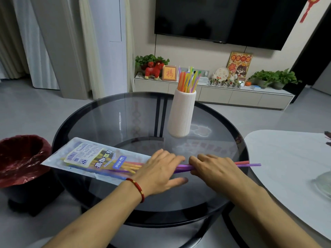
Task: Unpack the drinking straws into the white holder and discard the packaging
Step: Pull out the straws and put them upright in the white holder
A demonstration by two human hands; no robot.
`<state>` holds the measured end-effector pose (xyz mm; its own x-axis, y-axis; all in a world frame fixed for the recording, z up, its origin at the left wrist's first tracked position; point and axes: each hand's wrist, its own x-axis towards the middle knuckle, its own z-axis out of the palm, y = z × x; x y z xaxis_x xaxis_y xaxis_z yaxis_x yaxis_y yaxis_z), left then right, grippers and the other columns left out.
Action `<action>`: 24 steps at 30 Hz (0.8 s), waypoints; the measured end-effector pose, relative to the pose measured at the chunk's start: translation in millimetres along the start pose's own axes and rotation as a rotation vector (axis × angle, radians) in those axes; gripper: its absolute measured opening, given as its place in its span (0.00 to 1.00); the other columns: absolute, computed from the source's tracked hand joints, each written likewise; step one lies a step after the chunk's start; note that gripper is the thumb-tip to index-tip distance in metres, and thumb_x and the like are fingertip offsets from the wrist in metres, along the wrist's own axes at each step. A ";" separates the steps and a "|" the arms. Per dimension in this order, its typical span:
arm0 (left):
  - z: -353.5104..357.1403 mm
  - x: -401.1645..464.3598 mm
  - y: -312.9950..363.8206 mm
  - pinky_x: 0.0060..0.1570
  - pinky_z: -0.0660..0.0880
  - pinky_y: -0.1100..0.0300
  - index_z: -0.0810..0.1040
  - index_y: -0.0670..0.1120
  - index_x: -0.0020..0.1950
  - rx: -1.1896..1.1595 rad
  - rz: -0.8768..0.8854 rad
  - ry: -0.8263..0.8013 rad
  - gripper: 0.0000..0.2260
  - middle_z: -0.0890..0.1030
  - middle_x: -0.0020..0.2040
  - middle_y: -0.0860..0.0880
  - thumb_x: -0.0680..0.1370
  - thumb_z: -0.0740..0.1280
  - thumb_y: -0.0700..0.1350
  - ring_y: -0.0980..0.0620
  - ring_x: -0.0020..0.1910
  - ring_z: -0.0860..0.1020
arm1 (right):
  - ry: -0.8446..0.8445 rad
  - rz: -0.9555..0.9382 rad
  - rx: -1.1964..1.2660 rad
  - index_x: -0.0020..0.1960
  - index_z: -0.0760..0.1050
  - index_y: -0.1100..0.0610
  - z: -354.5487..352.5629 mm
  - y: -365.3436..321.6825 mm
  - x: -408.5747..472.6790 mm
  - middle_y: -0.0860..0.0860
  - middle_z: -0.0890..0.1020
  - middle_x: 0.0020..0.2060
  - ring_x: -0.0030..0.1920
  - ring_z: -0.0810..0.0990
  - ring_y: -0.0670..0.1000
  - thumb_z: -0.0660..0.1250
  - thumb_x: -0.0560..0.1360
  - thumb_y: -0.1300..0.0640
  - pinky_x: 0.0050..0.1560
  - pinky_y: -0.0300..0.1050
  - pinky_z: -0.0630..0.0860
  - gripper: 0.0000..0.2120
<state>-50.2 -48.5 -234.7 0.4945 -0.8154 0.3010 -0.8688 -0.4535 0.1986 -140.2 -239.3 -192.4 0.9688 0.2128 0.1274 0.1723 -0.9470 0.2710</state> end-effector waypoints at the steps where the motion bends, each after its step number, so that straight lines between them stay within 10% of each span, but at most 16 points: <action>1: 2.8 3.2 4.7 0.57 0.66 0.54 0.70 0.51 0.64 0.027 -0.002 -0.025 0.19 0.77 0.51 0.49 0.81 0.58 0.62 0.48 0.52 0.73 | 0.019 0.018 -0.003 0.59 0.68 0.50 -1.9 -3.7 1.2 0.47 0.78 0.49 0.48 0.80 0.53 0.57 0.84 0.42 0.35 0.49 0.68 0.12; 6: 2.2 18.7 6.8 0.44 0.66 0.51 0.66 0.50 0.51 -0.025 -0.081 0.069 0.09 0.77 0.46 0.48 0.85 0.53 0.53 0.44 0.44 0.75 | 0.332 -0.029 -0.011 0.58 0.80 0.55 -26.5 -1.3 -0.1 0.54 0.81 0.57 0.57 0.79 0.57 0.70 0.78 0.50 0.59 0.53 0.75 0.13; 9: -4.3 29.2 6.7 0.40 0.67 0.50 0.68 0.48 0.56 -0.132 -0.107 0.162 0.07 0.77 0.46 0.47 0.84 0.55 0.49 0.41 0.44 0.77 | 0.815 0.018 0.287 0.38 0.75 0.57 -29.2 -3.2 -7.7 0.51 0.77 0.37 0.37 0.73 0.50 0.66 0.76 0.57 0.38 0.41 0.70 0.09; 12: -5.3 34.5 11.4 0.47 0.75 0.46 0.60 0.49 0.74 -0.216 -0.137 0.159 0.20 0.79 0.57 0.42 0.82 0.59 0.43 0.40 0.49 0.79 | 0.547 0.367 0.701 0.32 0.69 0.53 -14.0 -19.2 -3.0 0.46 0.71 0.26 0.27 0.69 0.49 0.61 0.77 0.42 0.31 0.46 0.67 0.20; 15: -3.8 37.1 17.0 0.56 0.76 0.45 0.43 0.52 0.81 -0.294 -0.158 0.100 0.38 0.70 0.68 0.43 0.79 0.63 0.36 0.42 0.54 0.78 | 0.149 0.707 1.271 0.49 0.79 0.51 10.3 -31.2 12.9 0.47 0.76 0.31 0.28 0.73 0.48 0.63 0.77 0.30 0.31 0.45 0.71 0.24; 18: 0.9 39.3 25.1 0.51 0.78 0.46 0.38 0.53 0.80 -0.320 -0.109 0.133 0.44 0.63 0.69 0.46 0.77 0.64 0.32 0.44 0.50 0.78 | 0.316 0.819 1.762 0.41 0.78 0.51 31.0 -44.7 31.7 0.46 0.69 0.27 0.24 0.64 0.45 0.65 0.79 0.37 0.24 0.40 0.61 0.19; 24: -1.5 37.2 20.0 0.60 0.77 0.55 0.49 0.50 0.81 -0.503 -0.149 0.143 0.38 0.59 0.72 0.48 0.78 0.69 0.40 0.49 0.58 0.76 | 0.537 0.850 1.494 0.35 0.76 0.64 48.1 -34.9 46.1 0.52 0.73 0.24 0.26 0.70 0.52 0.63 0.79 0.49 0.29 0.49 0.68 0.21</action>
<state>-49.1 -87.3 -218.1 0.6408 -0.6820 0.3525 -0.6869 -0.3043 0.6599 -93.0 -208.0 -241.9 0.7634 -0.6376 0.1037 0.0034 -0.1566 -0.9877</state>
